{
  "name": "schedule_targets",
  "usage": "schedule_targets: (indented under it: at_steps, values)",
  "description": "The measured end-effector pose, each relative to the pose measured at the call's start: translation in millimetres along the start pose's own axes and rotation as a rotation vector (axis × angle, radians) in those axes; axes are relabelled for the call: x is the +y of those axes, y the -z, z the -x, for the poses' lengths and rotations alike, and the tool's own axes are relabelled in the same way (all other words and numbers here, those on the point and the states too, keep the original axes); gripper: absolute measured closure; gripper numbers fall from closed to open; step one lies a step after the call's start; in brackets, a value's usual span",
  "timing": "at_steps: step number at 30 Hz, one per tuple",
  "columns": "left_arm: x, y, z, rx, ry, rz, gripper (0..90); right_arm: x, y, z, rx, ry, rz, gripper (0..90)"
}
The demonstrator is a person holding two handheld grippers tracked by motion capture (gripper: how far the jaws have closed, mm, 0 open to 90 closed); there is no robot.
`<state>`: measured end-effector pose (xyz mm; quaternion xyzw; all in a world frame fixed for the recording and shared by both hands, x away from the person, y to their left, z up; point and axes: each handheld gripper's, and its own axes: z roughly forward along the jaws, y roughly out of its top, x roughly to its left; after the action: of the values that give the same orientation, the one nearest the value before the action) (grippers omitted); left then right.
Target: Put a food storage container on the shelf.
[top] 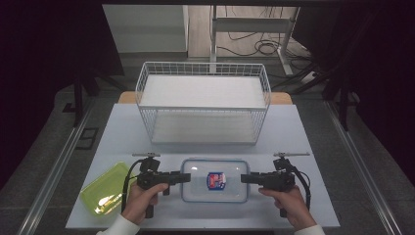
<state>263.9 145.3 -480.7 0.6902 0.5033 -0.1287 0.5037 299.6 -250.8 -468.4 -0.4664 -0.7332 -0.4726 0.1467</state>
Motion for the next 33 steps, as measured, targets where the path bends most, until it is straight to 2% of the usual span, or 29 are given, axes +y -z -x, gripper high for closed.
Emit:
schedule_targets:
  at_steps: [16, 21, 33]
  values:
    - [12.5, 17.1, 23.6, 0.014, -0.071, 0.044, 52.7, 12.8, 13.8, -20.8, -0.001, 0.083, 0.04, 52.0]
    - [20.7, 24.9, 32.5, 0.007, -0.086, 0.064, 52.7, 23.3, 22.7, -34.8, -0.01, 0.123, 0.058, 52.0]
    - [54.7, 56.3, 65.0, 0.015, -0.168, 0.121, 52.8, 56.5, 43.2, -73.9, -0.014, 0.223, 0.118, 52.0]
